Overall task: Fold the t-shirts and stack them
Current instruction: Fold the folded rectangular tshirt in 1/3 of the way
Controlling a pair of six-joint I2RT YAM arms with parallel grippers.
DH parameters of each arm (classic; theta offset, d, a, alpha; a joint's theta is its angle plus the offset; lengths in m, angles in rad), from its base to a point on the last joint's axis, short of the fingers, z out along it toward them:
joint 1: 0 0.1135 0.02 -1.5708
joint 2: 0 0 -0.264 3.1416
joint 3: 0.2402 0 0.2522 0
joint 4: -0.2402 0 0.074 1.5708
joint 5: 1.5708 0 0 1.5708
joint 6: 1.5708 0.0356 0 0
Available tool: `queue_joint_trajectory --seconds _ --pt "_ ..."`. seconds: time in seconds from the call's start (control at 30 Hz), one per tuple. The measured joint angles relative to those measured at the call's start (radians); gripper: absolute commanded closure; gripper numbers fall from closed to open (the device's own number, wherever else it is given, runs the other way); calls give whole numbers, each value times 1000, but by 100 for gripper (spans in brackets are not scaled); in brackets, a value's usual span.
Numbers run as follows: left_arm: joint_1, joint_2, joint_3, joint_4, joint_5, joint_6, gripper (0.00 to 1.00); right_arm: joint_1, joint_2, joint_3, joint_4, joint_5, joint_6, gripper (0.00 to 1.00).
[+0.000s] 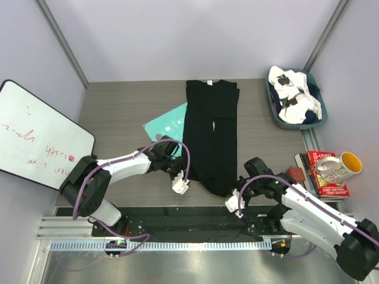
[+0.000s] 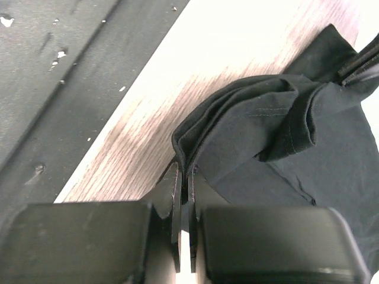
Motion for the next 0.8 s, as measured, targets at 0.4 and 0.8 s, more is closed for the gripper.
queue_joint_trajectory --seconds 0.4,0.8 --pt "0 -15 18 2 -12 -117 100 -1 97 69 138 97 207 99" --pt "14 -59 23 5 -17 -188 100 -13 204 136 306 278 383 99"
